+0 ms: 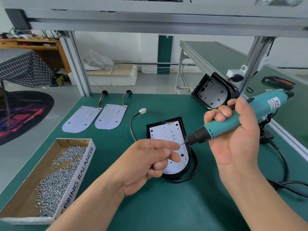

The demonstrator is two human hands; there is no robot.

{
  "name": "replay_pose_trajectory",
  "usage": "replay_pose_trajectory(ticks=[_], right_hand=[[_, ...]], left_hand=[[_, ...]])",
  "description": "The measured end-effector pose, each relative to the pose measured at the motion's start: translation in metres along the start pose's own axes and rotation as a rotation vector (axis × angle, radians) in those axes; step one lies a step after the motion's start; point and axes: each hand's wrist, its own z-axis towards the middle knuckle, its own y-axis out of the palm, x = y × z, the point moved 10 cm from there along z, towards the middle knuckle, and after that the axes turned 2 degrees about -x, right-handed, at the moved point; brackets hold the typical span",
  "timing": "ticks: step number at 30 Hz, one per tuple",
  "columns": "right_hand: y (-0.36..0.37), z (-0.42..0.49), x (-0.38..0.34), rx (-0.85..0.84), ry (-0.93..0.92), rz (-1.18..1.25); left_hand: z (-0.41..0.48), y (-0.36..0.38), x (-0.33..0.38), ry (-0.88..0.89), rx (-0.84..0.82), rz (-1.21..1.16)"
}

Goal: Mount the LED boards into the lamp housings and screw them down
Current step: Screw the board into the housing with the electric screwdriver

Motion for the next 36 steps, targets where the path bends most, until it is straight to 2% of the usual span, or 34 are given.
replay_pose_trajectory(ticks=[5,12,29,33,36], right_hand=[[0.007,-0.004,0.002,-0.049,0.019,-0.006],[0.009,-0.005,-0.002,-0.045,0.002,-0.006],[0.015,-0.008,-0.001,-0.066,0.0,-0.02],[0.016,-0.008,-0.001,-0.079,0.007,-0.064],[0.017,-0.008,-0.001,-0.079,-0.003,-0.093]], left_hand=[[0.0,0.006,0.0,0.025,-0.029,0.045],[0.003,0.0,-0.002,0.033,0.045,-0.091],[0.004,0.006,-0.01,-0.006,0.049,-0.095],[0.002,0.005,-0.006,0.029,0.067,-0.03],[0.0,0.0,0.0,0.087,0.145,0.104]])
